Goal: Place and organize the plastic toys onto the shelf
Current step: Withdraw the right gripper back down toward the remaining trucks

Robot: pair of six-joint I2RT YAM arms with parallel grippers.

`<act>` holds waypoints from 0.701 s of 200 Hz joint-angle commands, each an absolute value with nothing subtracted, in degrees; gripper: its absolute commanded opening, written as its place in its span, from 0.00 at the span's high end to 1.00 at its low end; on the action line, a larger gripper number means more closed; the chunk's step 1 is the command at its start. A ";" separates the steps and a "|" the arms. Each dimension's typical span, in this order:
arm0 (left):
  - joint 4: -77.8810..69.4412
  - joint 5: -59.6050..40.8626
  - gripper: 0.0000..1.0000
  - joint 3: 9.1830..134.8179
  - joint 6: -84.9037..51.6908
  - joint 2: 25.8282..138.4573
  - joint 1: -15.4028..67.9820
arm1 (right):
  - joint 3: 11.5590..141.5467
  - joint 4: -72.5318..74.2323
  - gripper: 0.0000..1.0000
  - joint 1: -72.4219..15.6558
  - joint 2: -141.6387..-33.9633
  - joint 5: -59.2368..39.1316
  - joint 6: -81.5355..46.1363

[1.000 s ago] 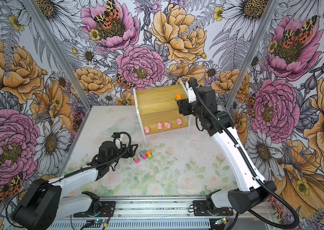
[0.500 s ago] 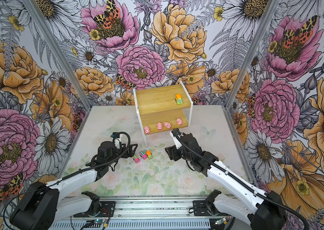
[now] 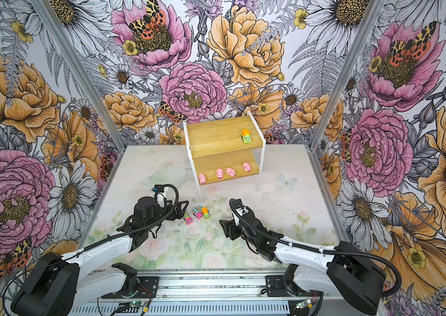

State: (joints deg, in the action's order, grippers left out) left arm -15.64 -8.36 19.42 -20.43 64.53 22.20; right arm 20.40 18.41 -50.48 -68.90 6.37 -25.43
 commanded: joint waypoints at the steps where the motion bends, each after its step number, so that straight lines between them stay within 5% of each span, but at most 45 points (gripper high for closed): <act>1: -16.44 -7.56 0.01 18.70 -19.78 64.15 21.62 | 24.81 22.95 0.32 -52.02 -73.77 9.48 -23.51; 140: -17.56 -8.17 0.01 18.42 -19.52 65.43 21.14 | 37.22 24.62 0.35 -53.09 -94.68 7.31 -21.32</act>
State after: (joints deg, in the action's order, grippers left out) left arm -16.10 -8.36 19.05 -20.43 65.41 21.82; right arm 34.89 23.11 -52.60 -92.44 7.75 -22.22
